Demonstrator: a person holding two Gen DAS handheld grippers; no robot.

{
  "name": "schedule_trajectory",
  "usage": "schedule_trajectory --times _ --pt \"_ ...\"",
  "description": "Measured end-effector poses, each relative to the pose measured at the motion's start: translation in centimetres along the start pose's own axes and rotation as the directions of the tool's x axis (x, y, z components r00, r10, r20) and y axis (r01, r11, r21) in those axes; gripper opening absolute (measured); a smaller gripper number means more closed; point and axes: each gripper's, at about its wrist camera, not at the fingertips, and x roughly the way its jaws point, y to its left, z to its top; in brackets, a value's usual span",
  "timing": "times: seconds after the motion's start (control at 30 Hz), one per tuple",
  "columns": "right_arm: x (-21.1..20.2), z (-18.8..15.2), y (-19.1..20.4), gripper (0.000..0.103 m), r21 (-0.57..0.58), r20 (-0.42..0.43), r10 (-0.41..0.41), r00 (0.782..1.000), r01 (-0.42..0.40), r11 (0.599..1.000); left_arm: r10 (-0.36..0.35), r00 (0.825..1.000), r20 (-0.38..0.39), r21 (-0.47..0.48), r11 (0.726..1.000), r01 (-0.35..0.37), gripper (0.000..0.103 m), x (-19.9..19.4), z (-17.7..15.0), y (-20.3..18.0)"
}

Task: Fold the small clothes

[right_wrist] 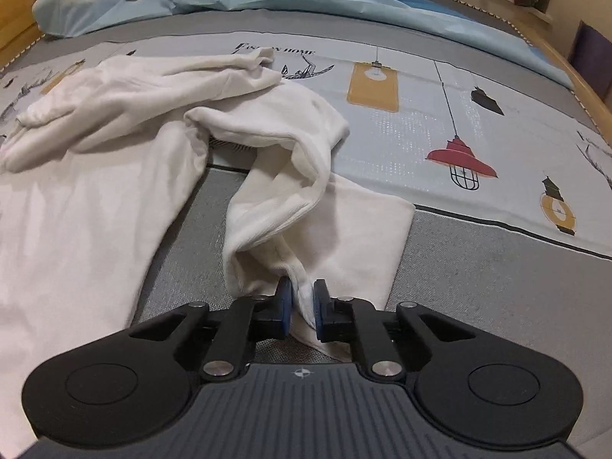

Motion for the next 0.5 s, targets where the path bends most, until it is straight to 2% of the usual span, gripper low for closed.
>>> schedule_trajectory --times 0.1,0.2,0.27,0.3,0.33,0.4,0.43,0.47,0.5 --pt "-2.6 1.7 -3.6 0.007 0.135 0.103 -0.026 0.994 0.012 0.991 -0.001 1.0 0.004 -0.002 1.0 0.001 0.02 0.0 0.2 -0.1" --pt "-4.9 3.4 -9.1 0.007 0.351 0.245 -0.134 0.96 0.041 0.936 0.003 1.0 0.002 0.005 1.0 -0.003 0.02 0.1 0.3 -0.3" --pt "-6.0 3.6 -13.3 0.006 0.519 0.331 -0.221 0.917 0.018 0.854 0.01 1.0 0.001 0.012 1.0 -0.01 0.02 0.3 0.3 -0.5" --pt "-6.5 3.4 -15.2 0.006 0.594 0.364 -0.28 0.888 0.011 0.804 0.01 1.0 0.0 0.014 1.0 -0.01 0.02 0.3 0.3 -0.5" --pt "-7.0 3.0 -16.9 0.006 0.656 0.392 -0.336 0.856 -0.003 0.755 0.011 1.0 -0.003 0.016 1.0 -0.011 0.02 0.5 0.3 -0.6" --pt "-7.9 1.6 -19.8 0.005 0.759 0.432 -0.456 0.778 -0.04 0.65 0.017 1.0 -0.014 0.021 1.0 -0.017 0.02 0.8 0.1 -0.5" --pt "-8.1 0.9 -21.0 0.005 0.793 0.436 -0.496 0.751 -0.059 0.606 0.023 1.0 -0.02 0.023 0.999 -0.022 0.02 1.0 0.0 -0.5" --pt "-8.1 -0.1 -22.2 0.004 0.828 0.422 -0.536 0.732 -0.071 0.556 0.029 0.999 -0.027 0.021 0.999 -0.029 0.02 1.2 -0.1 -0.3" --pt "-7.7 -1.1 -23.3 0.004 0.861 0.388 -0.566 0.727 -0.067 0.504 0.035 0.999 -0.035 0.018 0.999 -0.035 0.02 1.4 -0.2 -0.1"
